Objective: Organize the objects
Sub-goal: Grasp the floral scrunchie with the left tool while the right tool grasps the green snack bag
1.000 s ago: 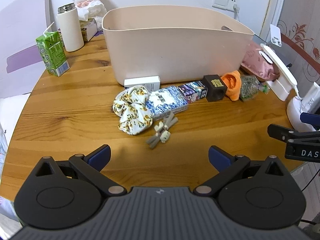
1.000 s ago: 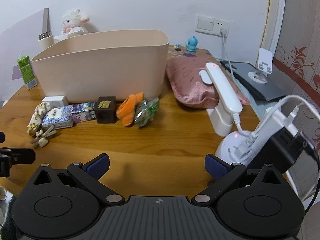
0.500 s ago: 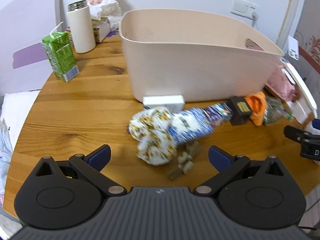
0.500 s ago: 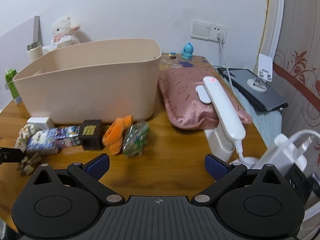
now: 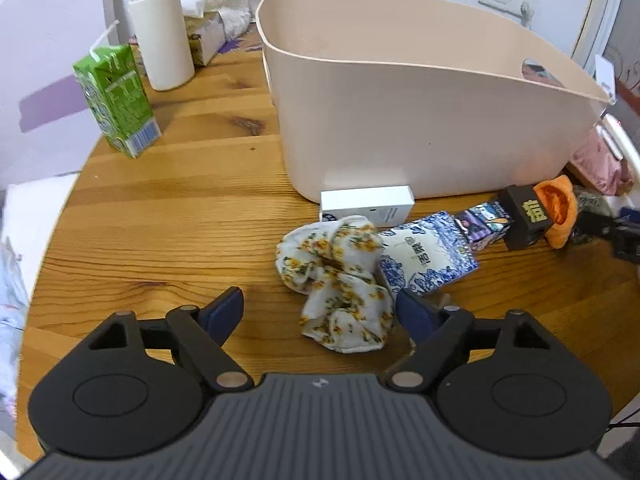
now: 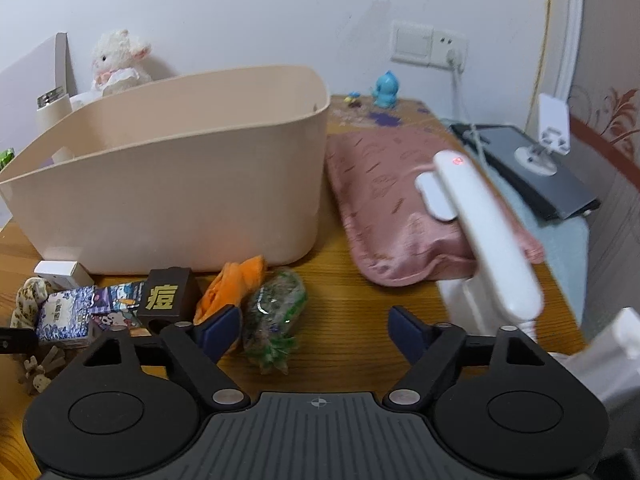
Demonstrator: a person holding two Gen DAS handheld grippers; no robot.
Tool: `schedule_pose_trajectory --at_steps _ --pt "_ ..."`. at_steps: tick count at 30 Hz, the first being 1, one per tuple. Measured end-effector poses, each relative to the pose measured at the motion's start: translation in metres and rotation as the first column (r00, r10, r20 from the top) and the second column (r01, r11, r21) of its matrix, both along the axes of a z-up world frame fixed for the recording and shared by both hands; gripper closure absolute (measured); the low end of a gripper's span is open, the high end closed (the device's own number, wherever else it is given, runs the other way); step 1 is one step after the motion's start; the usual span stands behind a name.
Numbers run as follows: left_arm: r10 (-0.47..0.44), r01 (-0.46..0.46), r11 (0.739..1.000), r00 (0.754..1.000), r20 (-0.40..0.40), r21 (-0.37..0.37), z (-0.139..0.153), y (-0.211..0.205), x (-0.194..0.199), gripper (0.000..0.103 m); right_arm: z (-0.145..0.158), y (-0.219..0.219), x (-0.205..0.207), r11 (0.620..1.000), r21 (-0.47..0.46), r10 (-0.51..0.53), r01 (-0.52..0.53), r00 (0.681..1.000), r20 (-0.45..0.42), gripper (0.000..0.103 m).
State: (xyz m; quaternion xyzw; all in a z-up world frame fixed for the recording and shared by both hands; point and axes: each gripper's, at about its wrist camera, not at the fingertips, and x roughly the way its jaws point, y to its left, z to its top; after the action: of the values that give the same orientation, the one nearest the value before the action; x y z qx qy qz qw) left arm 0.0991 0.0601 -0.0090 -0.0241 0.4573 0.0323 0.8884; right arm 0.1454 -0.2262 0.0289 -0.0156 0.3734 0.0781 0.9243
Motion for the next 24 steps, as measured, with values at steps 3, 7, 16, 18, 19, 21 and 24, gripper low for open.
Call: schedule_pose_trajectory --at_steps 3,7,16,18,19,21,24 --pt "-0.016 0.016 0.999 1.000 -0.009 -0.034 -0.002 0.003 0.003 0.026 -0.005 0.006 0.004 1.000 0.000 0.010 -0.010 1.000 -0.026 0.030" --pt "-0.026 0.025 0.997 1.000 -0.016 -0.067 -0.003 0.008 0.005 0.044 -0.005 0.011 0.003 1.000 0.003 0.020 -0.020 0.999 -0.029 0.042" --pt "-0.048 0.048 0.997 0.999 0.007 -0.053 -0.005 0.008 0.008 0.079 -0.006 0.009 0.007 0.999 0.045 0.002 0.000 0.999 -0.051 0.079" --pt "-0.046 0.047 0.997 0.999 0.017 -0.064 -0.005 0.007 0.007 0.086 -0.004 0.010 0.004 0.999 0.038 -0.001 0.003 0.999 -0.045 0.080" --pt "-0.040 0.041 0.997 0.999 0.022 -0.069 -0.004 0.007 0.006 0.089 -0.003 0.010 0.001 1.000 0.030 -0.002 0.004 0.999 -0.039 0.080" --pt "-0.039 0.041 0.996 0.999 0.032 -0.075 -0.003 0.007 0.004 0.091 0.001 0.010 -0.004 1.000 0.018 -0.009 0.009 1.000 -0.029 0.080" --pt "-0.039 0.043 0.995 0.998 0.056 -0.089 0.002 0.007 -0.001 0.092 0.008 0.005 -0.012 0.999 0.025 -0.020 0.021 0.999 -0.025 0.080"
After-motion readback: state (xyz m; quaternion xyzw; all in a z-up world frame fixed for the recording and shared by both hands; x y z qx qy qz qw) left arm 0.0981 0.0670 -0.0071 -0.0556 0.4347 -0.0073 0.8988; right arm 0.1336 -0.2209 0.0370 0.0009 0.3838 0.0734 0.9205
